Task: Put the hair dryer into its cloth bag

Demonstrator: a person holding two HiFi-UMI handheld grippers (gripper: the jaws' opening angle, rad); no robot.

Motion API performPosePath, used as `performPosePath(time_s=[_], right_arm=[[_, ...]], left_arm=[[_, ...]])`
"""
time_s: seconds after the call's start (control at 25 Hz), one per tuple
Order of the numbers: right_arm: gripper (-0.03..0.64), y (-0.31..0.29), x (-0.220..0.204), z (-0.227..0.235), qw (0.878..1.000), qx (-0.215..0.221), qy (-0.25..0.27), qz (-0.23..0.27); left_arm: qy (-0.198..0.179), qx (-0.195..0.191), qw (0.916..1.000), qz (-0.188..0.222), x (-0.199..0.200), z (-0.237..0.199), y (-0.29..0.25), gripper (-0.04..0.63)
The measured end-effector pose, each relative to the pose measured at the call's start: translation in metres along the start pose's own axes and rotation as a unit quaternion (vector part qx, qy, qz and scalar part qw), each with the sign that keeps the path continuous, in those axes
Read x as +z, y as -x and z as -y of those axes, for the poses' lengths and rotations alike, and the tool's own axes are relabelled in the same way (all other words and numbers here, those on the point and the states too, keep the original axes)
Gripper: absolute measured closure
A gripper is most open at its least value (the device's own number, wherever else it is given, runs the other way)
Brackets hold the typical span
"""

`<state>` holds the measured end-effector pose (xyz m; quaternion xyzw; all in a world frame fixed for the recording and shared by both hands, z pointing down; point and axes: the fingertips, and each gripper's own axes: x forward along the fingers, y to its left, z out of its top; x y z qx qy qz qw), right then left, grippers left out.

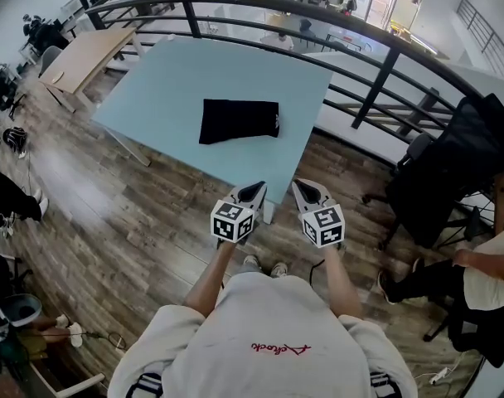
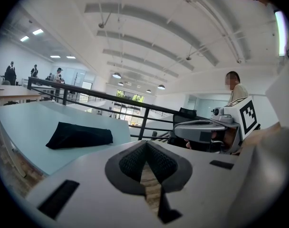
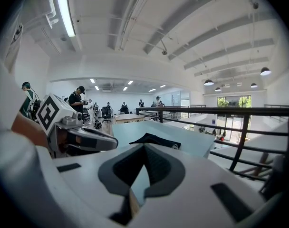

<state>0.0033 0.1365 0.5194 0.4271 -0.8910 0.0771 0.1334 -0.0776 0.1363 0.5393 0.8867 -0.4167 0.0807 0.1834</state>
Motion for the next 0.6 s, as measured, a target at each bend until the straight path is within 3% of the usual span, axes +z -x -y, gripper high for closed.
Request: performPosePath(time_s=[0.6], right_arm=[[0.601, -0.0018, -0.0041, -0.0015, 1.0, 0.018, 0.001, -0.008]], left_arm=[[0.004, -0.001, 0.9999, -0.01, -0.0081, 0.0072, -0.0099, 0.589]])
